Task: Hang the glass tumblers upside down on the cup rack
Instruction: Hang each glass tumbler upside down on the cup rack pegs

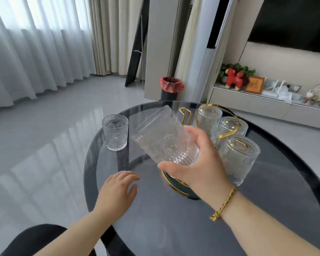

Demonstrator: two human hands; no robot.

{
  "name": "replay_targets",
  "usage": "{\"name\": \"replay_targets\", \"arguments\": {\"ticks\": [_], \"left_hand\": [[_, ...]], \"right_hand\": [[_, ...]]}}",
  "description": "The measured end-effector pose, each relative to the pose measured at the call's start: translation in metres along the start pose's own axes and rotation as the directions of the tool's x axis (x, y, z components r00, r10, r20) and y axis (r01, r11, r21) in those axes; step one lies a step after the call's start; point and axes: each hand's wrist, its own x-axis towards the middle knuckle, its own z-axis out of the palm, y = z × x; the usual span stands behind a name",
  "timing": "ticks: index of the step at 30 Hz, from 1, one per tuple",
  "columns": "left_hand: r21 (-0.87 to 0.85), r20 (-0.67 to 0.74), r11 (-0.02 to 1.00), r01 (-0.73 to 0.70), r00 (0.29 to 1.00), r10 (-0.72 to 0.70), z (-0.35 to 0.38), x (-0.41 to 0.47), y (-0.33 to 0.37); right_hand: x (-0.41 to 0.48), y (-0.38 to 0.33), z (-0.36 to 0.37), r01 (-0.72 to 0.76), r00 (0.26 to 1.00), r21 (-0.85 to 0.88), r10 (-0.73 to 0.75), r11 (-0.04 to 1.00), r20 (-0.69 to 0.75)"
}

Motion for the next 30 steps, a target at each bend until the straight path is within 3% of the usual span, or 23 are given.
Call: {"name": "replay_targets", "arguments": {"ticks": [2,4,6,12,20,30], "left_hand": [[-0.002,0.003,0.986,-0.164,0.986,0.164,0.007,0.006,0.017],[-0.037,0.031,0.973,-0.229,0.973,0.231,0.015,0.013,0.033],[-0.076,0.095,0.970,-0.230,0.967,0.237,0.024,0.019,0.039],[0.037,0.283,0.966,-0.255,0.930,0.234,0.041,0.035,0.042],[0.040,0.236,0.950,-0.309,0.927,0.292,0.049,0.037,0.026],[0.023,0.080,0.932,-0.361,0.930,0.358,0.046,0.037,0.028]], "right_hand": [[0.007,-0.017,-0.029,0.024,0.999,-0.068,-0.026,0.997,-0.025],[0.018,-0.030,-0.053,0.042,0.998,-0.180,-0.051,0.983,-0.044],[0.031,-0.039,-0.074,0.048,0.996,-0.284,-0.067,0.958,-0.056],[0.089,-0.055,-0.105,0.061,0.996,-0.540,-0.088,0.840,-0.025],[0.162,-0.063,-0.101,0.093,0.990,-0.782,0.030,0.617,0.141],[0.196,-0.042,-0.065,0.109,0.934,-0.834,0.232,0.541,0.273]]}}
